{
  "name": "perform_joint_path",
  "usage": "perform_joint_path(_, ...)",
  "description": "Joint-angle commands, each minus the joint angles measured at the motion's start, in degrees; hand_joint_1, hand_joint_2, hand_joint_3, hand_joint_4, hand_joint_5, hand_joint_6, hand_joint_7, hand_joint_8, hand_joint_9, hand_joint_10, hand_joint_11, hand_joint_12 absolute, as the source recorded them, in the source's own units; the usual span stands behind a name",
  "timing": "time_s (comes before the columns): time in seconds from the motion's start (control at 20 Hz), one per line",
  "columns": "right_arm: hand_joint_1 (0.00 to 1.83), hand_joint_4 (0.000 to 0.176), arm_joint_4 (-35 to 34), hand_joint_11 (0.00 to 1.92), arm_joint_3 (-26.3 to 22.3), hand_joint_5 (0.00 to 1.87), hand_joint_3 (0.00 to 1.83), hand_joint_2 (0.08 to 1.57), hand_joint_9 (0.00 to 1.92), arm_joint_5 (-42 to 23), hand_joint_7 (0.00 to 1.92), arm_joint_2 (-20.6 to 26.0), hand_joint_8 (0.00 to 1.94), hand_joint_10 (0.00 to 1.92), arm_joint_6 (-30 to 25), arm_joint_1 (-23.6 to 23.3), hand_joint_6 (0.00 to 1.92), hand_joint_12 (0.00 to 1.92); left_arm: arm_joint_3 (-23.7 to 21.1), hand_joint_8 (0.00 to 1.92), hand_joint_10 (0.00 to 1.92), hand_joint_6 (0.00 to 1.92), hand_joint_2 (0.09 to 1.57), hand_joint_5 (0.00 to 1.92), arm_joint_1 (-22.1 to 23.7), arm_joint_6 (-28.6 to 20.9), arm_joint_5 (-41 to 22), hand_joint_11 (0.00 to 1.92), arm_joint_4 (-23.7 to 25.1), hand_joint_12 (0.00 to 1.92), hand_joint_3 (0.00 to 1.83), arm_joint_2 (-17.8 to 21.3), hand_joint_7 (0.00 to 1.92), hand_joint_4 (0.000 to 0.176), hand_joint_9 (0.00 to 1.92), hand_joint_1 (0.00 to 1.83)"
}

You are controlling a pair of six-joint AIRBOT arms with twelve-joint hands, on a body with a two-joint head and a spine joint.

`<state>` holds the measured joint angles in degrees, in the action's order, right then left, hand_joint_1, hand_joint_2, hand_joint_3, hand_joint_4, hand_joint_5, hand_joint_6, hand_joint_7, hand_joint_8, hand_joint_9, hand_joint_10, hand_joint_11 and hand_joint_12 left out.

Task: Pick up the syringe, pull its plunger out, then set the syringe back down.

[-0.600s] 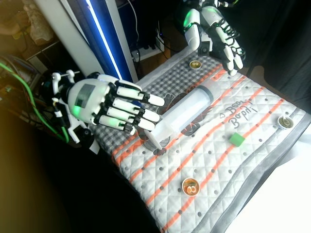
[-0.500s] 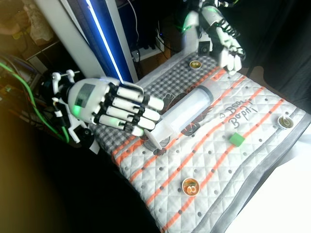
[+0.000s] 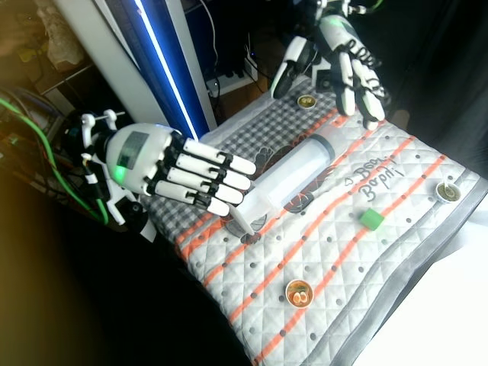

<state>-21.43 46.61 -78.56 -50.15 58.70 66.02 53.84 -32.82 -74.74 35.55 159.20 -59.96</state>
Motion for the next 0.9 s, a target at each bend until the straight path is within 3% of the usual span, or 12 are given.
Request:
perform_joint_path(0.0, 0.93, 0.013, 1.17, 0.0, 0.37, 0.41, 0.0, 0.94, 0.31, -7.02, 0.36, -0.12, 0.01, 0.02, -0.1, -0.4, 0.01, 1.02, 0.78, 0.0, 0.0, 0.0, 0.75, 0.18, 1.69, -0.28, 0.76, 0.0, 2.87, 0.79, 0.0, -1.12, 0.03, 0.0, 0.03, 0.92)
perform_joint_path(0.05, 0.93, 0.001, 1.17, 0.0, 0.39, 0.41, 0.0, 0.94, 0.31, -7.02, 0.36, -0.13, 0.01, 0.02, -0.1, -0.47, 0.01, 1.03, 1.72, 0.0, 0.0, 0.0, 0.73, 0.18, 2.71, -0.27, -1.92, 0.0, 3.7, 0.78, 0.0, -1.81, 0.03, 0.0, 0.02, 0.91)
perform_joint_path(0.15, 0.97, 0.0, 1.18, 0.0, 0.43, 0.42, 0.0, 0.95, 0.32, -7.02, 0.37, -0.13, 0.01, 0.02, -0.1, -0.55, 0.01, 0.99, 3.68, 0.02, 0.03, 0.01, 0.7, 0.23, 4.04, -0.26, -6.74, 0.0, 4.58, 0.92, 0.0, -3.4, 0.09, 0.0, 0.09, 0.9)
perform_joint_path(0.3, 0.97, 0.0, 1.19, 0.0, 0.48, 0.42, 0.0, 0.94, 0.33, -7.02, 0.37, -0.13, 0.01, 0.02, -0.1, -0.63, 0.01, 1.0, 6.79, 0.01, 0.02, 0.0, 0.68, 0.22, 5.3, -0.25, -13.39, 0.0, 5.76, 0.78, 0.0, -6.28, 0.14, 0.0, 0.1, 0.88)
perform_joint_path(0.4, 0.97, 0.0, 1.2, 0.0, 0.5, 0.42, 0.0, 0.95, 0.34, -7.01, 0.38, -0.13, 0.01, 0.02, -0.11, -0.72, 0.01, 0.99, 9.19, 0.0, 0.03, 0.0, 0.71, 0.21, 5.87, -0.25, -17.19, 0.0, 6.35, 0.91, 0.0, -8.69, 0.15, 0.0, 0.14, 0.8)
perform_joint_path(0.55, 0.92, 0.0, 1.23, 0.0, 0.5, 0.44, 0.01, 0.98, 0.35, -7.0, 0.4, -0.13, 0.01, 0.02, -0.11, -0.74, 0.01, 1.01, 12.72, 0.0, 0.01, 0.0, 0.73, 0.2, 6.22, -0.32, -20.85, 0.0, 6.21, 0.71, 0.0, -11.86, 0.14, 0.0, 0.12, 0.9)
perform_joint_path(0.65, 0.94, 0.0, 1.23, 0.0, 0.5, 0.44, 0.0, 0.98, 0.36, -7.0, 0.41, -0.13, 0.01, 0.02, -0.11, -0.81, 0.01, 1.03, 14.45, 0.01, 0.02, 0.0, 0.73, 0.21, 6.2, -0.36, -22.67, 0.0, 5.94, 1.04, 0.0, -13.5, 0.18, 0.0, 0.17, 0.82)
perform_joint_path(0.75, 0.96, 0.0, 1.27, 0.0, 0.53, 0.46, 0.0, 0.98, 0.38, -7.0, 0.43, -0.13, 0.01, 0.02, -0.11, -0.85, 0.01, 1.05, 16.38, 0.01, 0.01, 0.01, 0.74, 0.18, 5.95, -0.37, -24.6, 0.0, 5.35, 0.71, 0.0, -15.09, 0.17, 0.0, 0.13, 0.76)
perform_joint_path(0.8, 0.98, 0.0, 1.28, 0.0, 0.58, 0.48, 0.0, 0.98, 0.39, -7.0, 0.45, -0.13, 0.01, 0.02, -0.11, -0.87, 0.02, 1.07, 17.88, 0.01, 0.02, 0.01, 0.74, 0.23, 5.65, -0.39, -26.14, 0.0, 4.54, 0.91, 0.0, -16.18, 0.21, 0.0, 0.18, 0.76)
perform_joint_path(0.85, 0.98, 0.0, 1.29, 0.0, 0.58, 0.48, 0.0, 0.98, 0.39, -7.0, 0.45, -0.13, 0.01, 0.02, -0.11, -0.89, 0.02, 1.07, 18.17, 0.01, 0.02, 0.01, 0.74, 0.23, 5.59, -0.39, -26.47, 0.0, 4.48, 0.91, 0.0, -16.41, 0.21, 0.0, 0.18, 0.76)
